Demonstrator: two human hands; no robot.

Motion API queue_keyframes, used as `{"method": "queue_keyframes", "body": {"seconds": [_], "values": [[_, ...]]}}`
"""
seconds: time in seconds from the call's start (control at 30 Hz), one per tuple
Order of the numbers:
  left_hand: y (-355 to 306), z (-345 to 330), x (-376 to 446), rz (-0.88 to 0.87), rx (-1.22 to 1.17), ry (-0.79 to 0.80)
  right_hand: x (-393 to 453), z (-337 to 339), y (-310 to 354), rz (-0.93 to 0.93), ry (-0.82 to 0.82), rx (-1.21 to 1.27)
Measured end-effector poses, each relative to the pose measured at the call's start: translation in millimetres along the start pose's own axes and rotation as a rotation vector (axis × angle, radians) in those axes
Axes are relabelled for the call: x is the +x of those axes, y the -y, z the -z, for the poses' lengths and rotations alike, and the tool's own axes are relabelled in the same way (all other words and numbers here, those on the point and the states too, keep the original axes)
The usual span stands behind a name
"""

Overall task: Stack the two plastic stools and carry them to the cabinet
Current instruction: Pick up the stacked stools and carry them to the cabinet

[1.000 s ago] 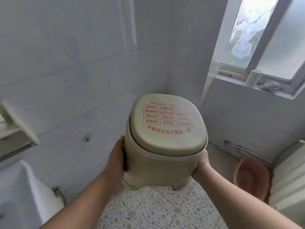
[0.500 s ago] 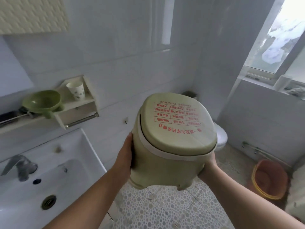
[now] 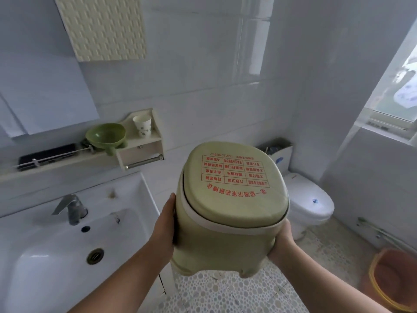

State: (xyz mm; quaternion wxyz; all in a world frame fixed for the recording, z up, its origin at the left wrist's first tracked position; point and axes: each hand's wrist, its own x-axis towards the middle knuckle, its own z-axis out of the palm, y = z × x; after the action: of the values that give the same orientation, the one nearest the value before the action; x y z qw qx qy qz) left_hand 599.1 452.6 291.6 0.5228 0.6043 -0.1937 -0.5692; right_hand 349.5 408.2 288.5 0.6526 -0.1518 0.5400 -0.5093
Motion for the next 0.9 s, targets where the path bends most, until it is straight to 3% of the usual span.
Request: {"method": "queue_keyframes", "body": {"seconds": [0.23, 0.5, 0.77, 0.9], "values": [[11.9, 3.8, -23.6, 0.035, 0.016, -0.018, 5.5, 17.9, -25.4, -0.114, -0.012, 0.055], [23.6, 30.0, -43.7, 0.039, -0.021, -0.015, -19.8, 19.1, -59.0, -0.074, -0.031, 0.029], [22.0, 98.4, -53.2, 0.077, -0.042, 0.066, -66.2, -3.4, -115.1, 0.037, -0.145, 0.082], [19.5, 151.5, -58.3, 0.091, 0.012, 0.179, -106.4, -19.4, -165.4, 0.083, -0.22, 0.099]]}}
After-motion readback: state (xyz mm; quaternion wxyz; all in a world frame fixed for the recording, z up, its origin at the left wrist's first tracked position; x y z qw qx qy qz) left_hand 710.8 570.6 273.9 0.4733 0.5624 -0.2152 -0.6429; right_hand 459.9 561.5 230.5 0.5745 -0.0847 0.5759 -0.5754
